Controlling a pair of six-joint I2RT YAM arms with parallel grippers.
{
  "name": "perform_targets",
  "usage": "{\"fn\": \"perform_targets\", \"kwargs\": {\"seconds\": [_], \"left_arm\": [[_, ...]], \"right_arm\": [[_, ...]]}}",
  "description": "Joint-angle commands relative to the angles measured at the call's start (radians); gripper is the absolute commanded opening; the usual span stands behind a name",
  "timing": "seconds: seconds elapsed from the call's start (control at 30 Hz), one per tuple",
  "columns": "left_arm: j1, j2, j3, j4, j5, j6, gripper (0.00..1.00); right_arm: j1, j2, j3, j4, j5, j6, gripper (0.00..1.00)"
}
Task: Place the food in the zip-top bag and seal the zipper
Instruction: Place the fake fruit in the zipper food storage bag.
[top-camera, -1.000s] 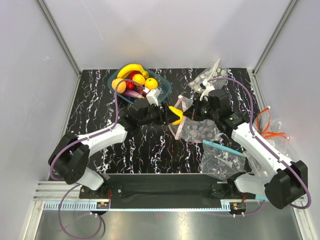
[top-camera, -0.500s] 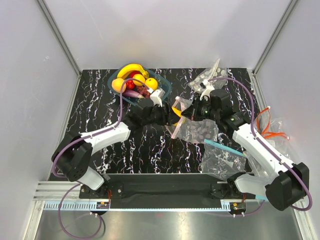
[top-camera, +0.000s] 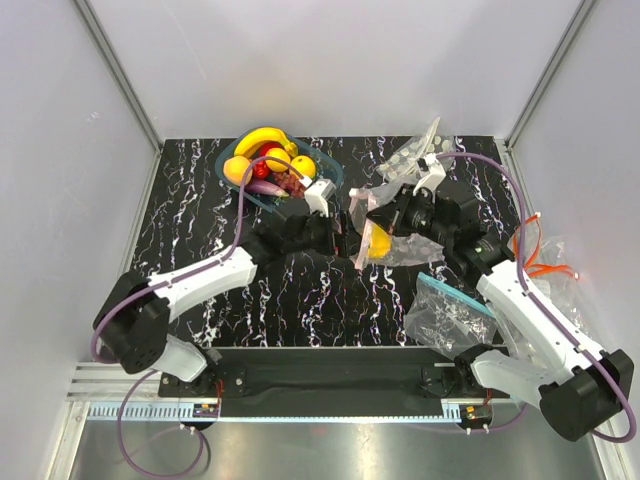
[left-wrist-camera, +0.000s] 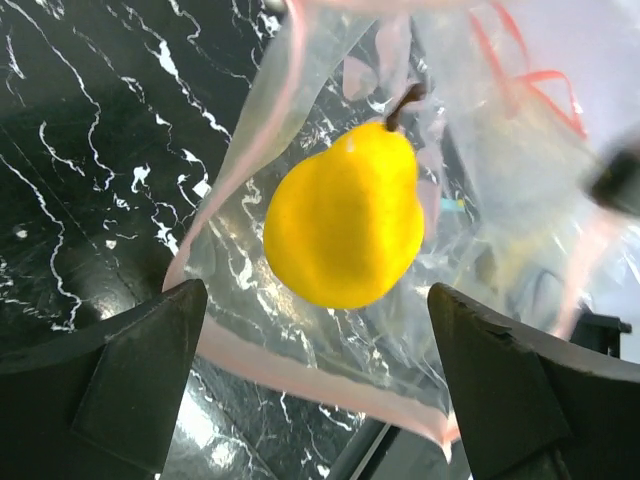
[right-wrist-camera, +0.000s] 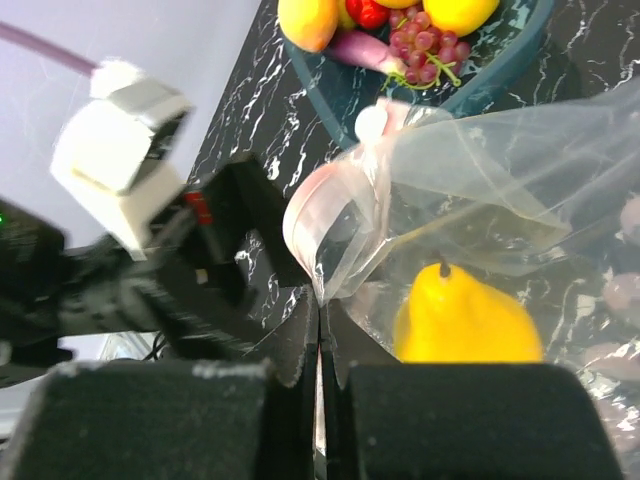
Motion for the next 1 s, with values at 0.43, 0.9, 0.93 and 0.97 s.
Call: {"fn": "perform_targets", "kwargs": {"seconds": [0.43,0.9,0.93,0.97], "left_arm": [[0.285,-0.224,0.058,-0.187,-0.014,0.101,0.99],[0.55,0.09,0.379,-0.446,-0.466,0.268,0.99],[0.565,0.121,0.432,-0.456,-0.49,0.278,0.99],[0.572,0.15,0.461,-0.466,-0.504,0.299,0.99]], "right_arm": [[0.004,-0.031,-0.036,0.016,0.117,0.031,0.0],[0.004,0.008,0.012,-0.016,0.08,0.008,0.0],[0.004,0.012,0.018,-0.023,0.075,0.005,0.0],[0.006,0.02,0.02,-0.023,0.074,0.005,0.0]]}}
